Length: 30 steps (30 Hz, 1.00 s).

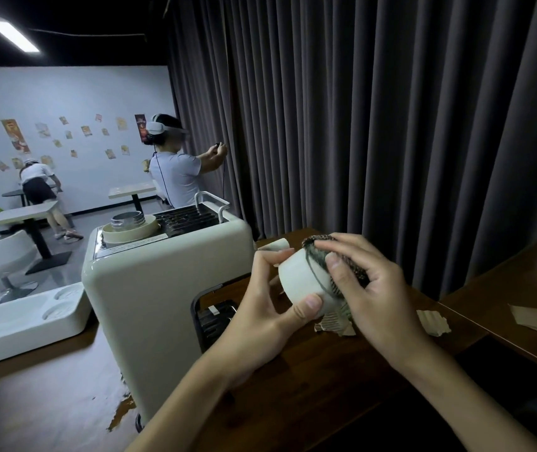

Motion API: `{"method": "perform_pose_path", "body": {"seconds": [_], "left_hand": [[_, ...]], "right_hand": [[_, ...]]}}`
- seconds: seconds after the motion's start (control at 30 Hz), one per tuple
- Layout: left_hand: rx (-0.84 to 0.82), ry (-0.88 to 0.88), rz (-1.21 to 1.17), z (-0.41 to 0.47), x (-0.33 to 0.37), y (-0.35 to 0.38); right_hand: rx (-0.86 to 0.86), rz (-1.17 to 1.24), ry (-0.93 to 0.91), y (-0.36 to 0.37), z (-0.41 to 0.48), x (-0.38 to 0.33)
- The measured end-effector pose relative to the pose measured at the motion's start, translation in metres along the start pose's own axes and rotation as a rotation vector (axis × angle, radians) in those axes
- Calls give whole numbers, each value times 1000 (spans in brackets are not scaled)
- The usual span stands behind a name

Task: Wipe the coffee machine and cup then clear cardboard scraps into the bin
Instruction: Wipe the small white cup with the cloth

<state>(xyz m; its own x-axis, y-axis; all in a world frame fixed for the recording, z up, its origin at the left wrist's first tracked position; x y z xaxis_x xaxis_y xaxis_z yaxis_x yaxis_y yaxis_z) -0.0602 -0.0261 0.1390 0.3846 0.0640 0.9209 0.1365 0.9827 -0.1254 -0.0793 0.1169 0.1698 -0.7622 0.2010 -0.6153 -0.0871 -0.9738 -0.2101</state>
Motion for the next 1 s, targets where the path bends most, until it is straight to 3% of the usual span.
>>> {"method": "perform_pose_path", "body": {"seconds": [0.17,0.3,0.37,0.5,0.67,0.77,0.83,0.93,1.0], "left_hand": [[161,54,-44,6,8,-22],[66,56,34,7,10,-13],[26,53,55,4,8,-11],[115,37,-39,2,9,-24],[116,52,25,-2,11,-30],[80,71,73,-6,15,-32],[140,64,11,-6,16,-39],[242,60,-25,-6,16,-49],[205,62,13,-6,18,-44]], "right_hand": [[50,9,44,2,-3,7],[49,-65,-102,8,-2,-12],[20,-11,-67,10,7,-12],[50,41,18,13,9,-6],[16,-34,-76,24,5,-20],[0,76,31,23,15,-12],[16,85,65,25,13,-11],[53,1,0,29,0,-21],[65,-39,-63,29,-1,-28]]}}
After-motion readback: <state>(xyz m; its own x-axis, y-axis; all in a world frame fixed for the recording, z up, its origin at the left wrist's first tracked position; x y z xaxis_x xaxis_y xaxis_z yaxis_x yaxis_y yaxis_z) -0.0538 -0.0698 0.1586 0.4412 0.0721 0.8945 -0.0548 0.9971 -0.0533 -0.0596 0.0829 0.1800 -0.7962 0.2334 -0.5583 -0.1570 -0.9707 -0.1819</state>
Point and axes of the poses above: each hand's wrist, its own z-axis towards the middle knuckle, its own y-axis out of the palm, x = y × z, the point moved 9 cm from there along z, towards the middle knuckle, and after that the axes turned 1 degree about -y, right-handed, at the moved point
